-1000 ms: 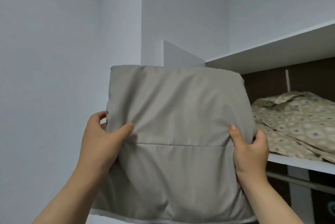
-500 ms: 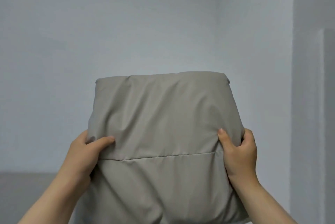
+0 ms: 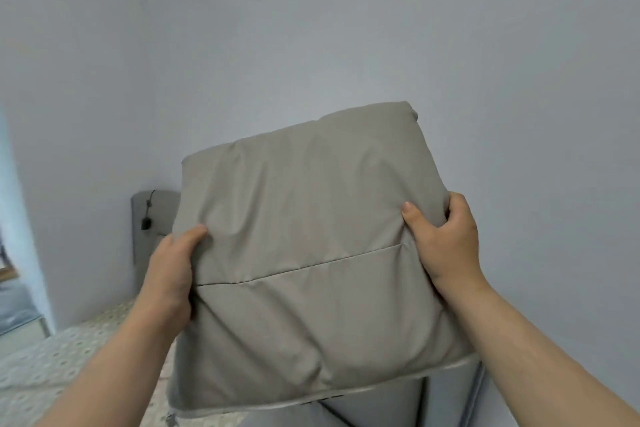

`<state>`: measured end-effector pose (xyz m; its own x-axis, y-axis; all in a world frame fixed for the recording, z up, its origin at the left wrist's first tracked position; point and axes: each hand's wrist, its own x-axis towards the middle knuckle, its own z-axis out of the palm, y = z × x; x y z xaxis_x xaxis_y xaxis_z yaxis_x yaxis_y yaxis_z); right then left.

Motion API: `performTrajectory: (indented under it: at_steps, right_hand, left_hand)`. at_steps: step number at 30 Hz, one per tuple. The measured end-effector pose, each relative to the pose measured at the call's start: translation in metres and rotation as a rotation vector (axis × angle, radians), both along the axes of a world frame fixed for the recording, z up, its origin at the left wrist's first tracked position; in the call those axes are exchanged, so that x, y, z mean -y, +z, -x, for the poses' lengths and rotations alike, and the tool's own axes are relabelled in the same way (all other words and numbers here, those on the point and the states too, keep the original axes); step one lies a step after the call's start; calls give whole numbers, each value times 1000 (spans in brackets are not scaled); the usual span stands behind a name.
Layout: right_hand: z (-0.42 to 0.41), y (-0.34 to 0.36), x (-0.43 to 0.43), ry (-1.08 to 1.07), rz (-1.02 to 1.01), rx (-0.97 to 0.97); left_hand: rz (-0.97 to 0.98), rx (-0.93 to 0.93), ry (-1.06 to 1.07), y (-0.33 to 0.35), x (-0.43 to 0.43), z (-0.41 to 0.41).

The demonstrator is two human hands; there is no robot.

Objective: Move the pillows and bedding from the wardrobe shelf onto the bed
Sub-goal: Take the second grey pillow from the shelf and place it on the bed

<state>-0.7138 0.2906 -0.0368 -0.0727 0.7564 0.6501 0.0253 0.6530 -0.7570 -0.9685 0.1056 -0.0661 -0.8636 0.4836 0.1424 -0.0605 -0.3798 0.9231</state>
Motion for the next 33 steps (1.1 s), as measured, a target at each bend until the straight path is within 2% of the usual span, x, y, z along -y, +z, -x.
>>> performTrajectory:
  at_steps: [6, 14, 23, 33]
  right_hand:
    - [78, -62, -100, 269, 109, 181]
    - [180, -167, -174, 443, 222, 489]
    - [269, -309, -211, 441, 375, 803]
    - [317, -496, -249, 479, 444, 1188]
  left_hand:
    - [123, 91, 252, -78, -43, 20]
    - [260, 252, 391, -198, -67, 53]
    - [407, 421, 410, -326, -92, 102]
    - [580, 650, 482, -504, -119, 90]
